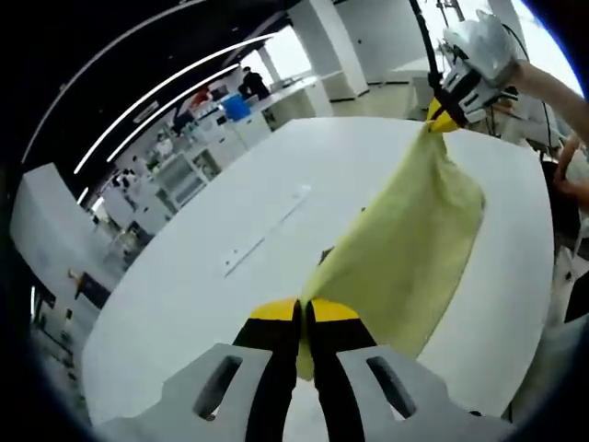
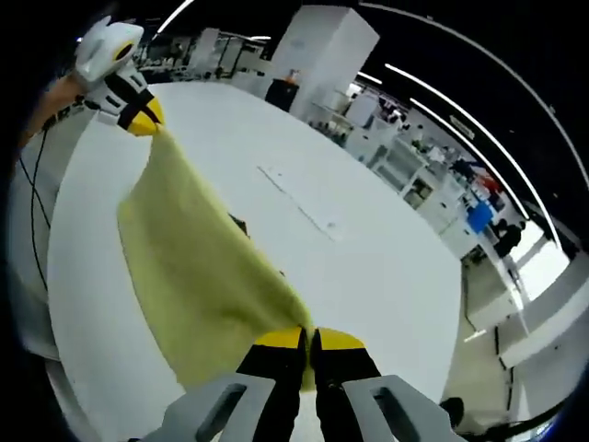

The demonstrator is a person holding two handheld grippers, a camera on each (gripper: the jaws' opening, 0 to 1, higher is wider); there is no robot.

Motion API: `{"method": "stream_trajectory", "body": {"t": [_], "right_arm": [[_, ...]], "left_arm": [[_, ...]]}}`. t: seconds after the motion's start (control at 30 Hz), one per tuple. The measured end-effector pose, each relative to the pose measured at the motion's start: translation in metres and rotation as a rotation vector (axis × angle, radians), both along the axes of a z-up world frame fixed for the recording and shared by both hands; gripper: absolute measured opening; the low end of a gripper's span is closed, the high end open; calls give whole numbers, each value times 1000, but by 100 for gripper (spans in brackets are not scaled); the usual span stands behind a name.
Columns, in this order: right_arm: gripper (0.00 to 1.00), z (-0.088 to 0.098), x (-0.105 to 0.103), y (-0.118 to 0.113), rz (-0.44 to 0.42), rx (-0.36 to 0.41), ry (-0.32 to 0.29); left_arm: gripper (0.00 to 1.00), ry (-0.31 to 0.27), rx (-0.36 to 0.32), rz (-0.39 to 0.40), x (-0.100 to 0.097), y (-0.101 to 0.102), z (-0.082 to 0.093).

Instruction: Fold the garment on the visible template until the final outline fits inside the template.

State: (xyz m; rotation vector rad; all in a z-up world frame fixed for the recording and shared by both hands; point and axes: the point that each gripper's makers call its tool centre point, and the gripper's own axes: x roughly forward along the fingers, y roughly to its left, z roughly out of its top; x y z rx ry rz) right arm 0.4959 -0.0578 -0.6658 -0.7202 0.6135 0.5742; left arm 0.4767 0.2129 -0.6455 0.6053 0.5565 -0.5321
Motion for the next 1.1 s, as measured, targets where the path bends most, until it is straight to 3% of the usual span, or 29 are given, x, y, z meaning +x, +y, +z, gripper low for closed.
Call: {"method": "stream_trajectory", "body": {"t": [0.27,0.63,0.8,0.87,1.1], "right_arm": [[0,-26,25,3,-1,7,19],[0,-76,49,3,-20,4,109],[0,-98,53,2,-17,-9,141],[0,-105,55,1,-29,13,157],[0,-123,57,-1,-24,6,183]], "left_arm": [[1,13,47,-1,29,7,-34],[1,54,115,-18,59,12,-87],[1,74,110,-21,73,15,-110],[1,106,94,-10,74,15,-120],[2,127,83,3,77,19,-143]]}}
